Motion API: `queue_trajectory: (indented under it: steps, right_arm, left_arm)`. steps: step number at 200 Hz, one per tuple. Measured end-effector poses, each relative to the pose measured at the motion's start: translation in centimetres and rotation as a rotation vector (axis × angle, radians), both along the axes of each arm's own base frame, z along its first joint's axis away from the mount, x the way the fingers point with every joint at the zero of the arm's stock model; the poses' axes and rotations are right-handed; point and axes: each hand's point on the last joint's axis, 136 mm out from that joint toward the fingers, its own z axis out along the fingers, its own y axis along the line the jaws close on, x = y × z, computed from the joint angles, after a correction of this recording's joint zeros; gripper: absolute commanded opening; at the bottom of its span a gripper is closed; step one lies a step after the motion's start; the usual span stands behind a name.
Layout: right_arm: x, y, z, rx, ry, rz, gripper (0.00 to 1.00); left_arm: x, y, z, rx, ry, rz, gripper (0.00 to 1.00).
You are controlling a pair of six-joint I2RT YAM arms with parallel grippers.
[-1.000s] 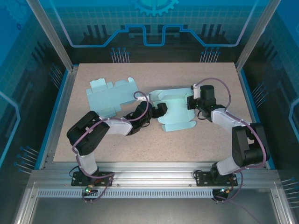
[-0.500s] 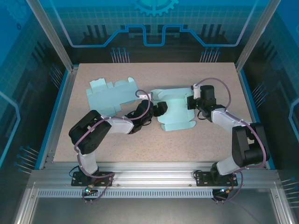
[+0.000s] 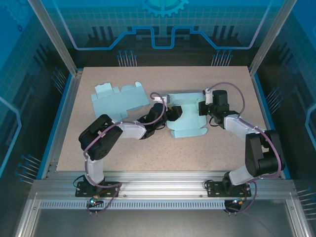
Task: Fold the paper box
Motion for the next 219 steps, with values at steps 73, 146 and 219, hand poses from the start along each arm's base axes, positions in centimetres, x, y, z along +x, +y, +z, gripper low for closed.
queue_trajectory:
  steps: [73,146,219]
  right_arm:
    - [0.0,-0.2,0.0,0.000,0.000,-0.005,0.00]
    - [0.0,0.1,0.0,0.013,0.003,0.006,0.00]
    - [-0.1,0.1,0.0,0.015,0.003,0.009,0.00]
  left_arm:
    - [-2.1,0.6,-1.1,0.034,0.007,-0.064,0.67]
    - [-9.6,4.3,4.6,-0.037,-0.045,-0.171,0.78]
    - [-6.6,14.1,10.0,0.147,-0.141,0.192,0.70]
